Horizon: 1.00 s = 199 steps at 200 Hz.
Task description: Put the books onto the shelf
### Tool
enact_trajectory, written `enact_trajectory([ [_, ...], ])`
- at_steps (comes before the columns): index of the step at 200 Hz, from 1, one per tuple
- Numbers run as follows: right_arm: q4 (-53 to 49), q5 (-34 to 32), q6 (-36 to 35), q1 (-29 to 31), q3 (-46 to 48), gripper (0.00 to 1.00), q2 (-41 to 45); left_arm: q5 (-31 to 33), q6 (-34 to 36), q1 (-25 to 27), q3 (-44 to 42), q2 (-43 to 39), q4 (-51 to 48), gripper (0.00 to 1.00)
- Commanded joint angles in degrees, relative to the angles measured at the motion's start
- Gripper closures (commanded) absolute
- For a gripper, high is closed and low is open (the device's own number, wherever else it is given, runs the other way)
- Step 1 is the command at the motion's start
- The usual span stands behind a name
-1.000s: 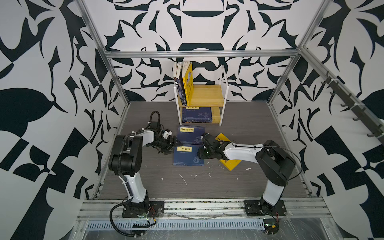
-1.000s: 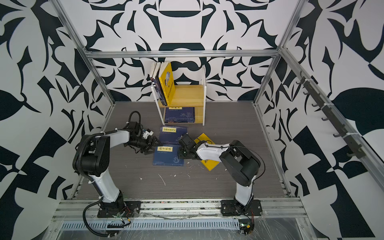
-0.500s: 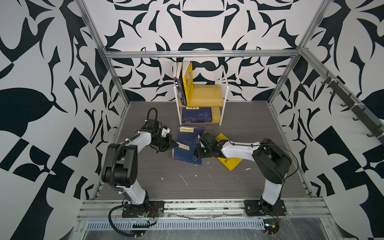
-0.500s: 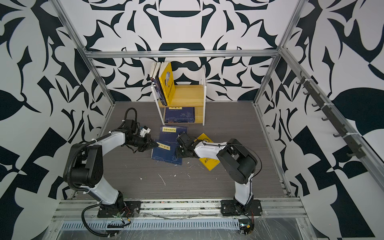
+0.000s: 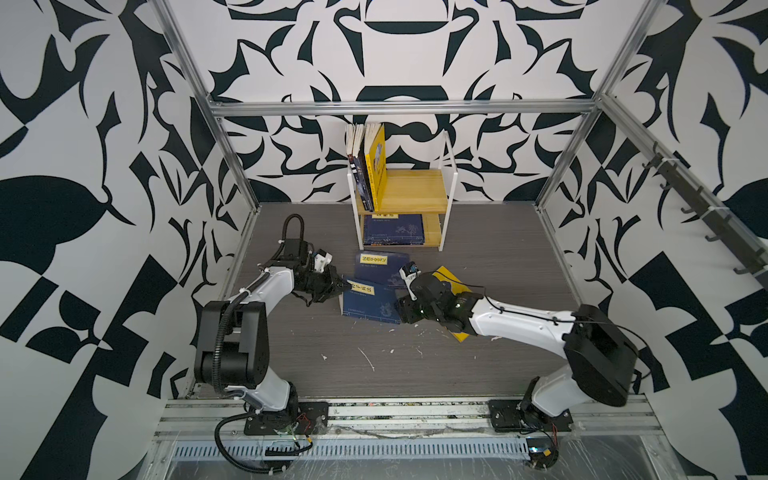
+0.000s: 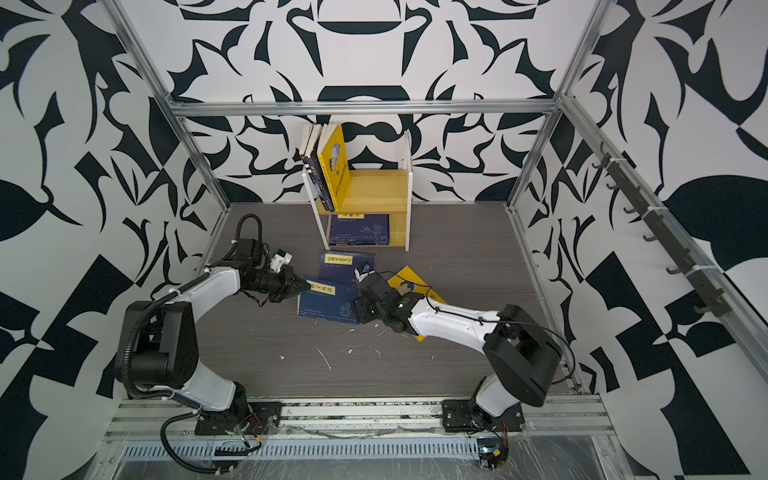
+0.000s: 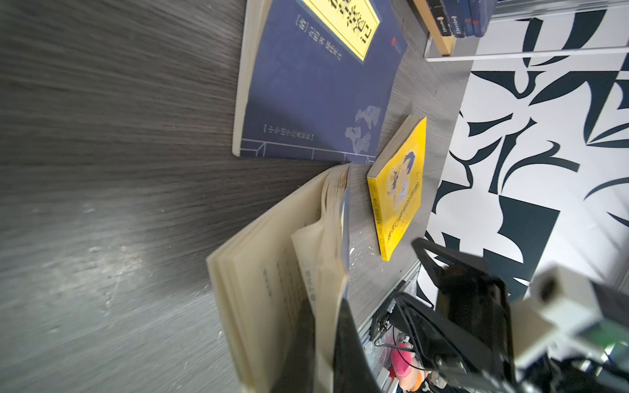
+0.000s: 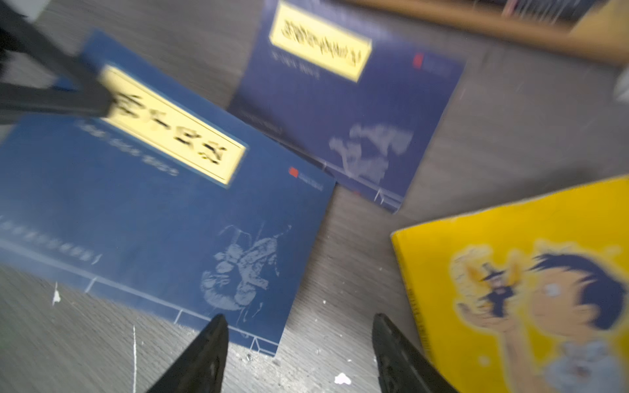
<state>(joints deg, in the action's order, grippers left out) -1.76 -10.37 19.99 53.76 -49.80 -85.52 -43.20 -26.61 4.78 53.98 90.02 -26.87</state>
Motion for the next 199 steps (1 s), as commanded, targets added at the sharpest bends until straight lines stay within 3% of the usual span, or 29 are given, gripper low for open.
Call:
enact_trajectory([
  [1,10.39,-9.47,-14.2,4.44,3.51,0.3,2.05,-3.81,-1.4,-0.18,-0.34,-1.87,0.09,1.0],
  [27,17.93,-14.15,-26.14,9.52,4.1,0.3,0.19,-4.41,-1.6,-0.2,0.22,-2.17,-0.43,1.0],
  [61,24.06,-17.73,-33.48,12.91,3.14,0.3,-4.34,-3.27,-0.81,-0.15,0.43,-2.57,-0.87,1.0],
  [89,25.75,-20.39,-34.34,13.2,0.86,0.31,-7.95,-3.68,-0.99,-0.13,0.51,-2.31,-0.7,1.0],
  [174,27.39,-16.2,-38.28,13.79,-0.88,0.35,-14.55,-3.51,-1.07,-0.14,0.78,-1.57,-0.9,1.0],
  [199,28.97,-17.71,-39.46,14.08,-1.0,0.36,-15.7,-3.77,-1.16,-0.17,0.69,-1.77,-0.91,1.0],
])
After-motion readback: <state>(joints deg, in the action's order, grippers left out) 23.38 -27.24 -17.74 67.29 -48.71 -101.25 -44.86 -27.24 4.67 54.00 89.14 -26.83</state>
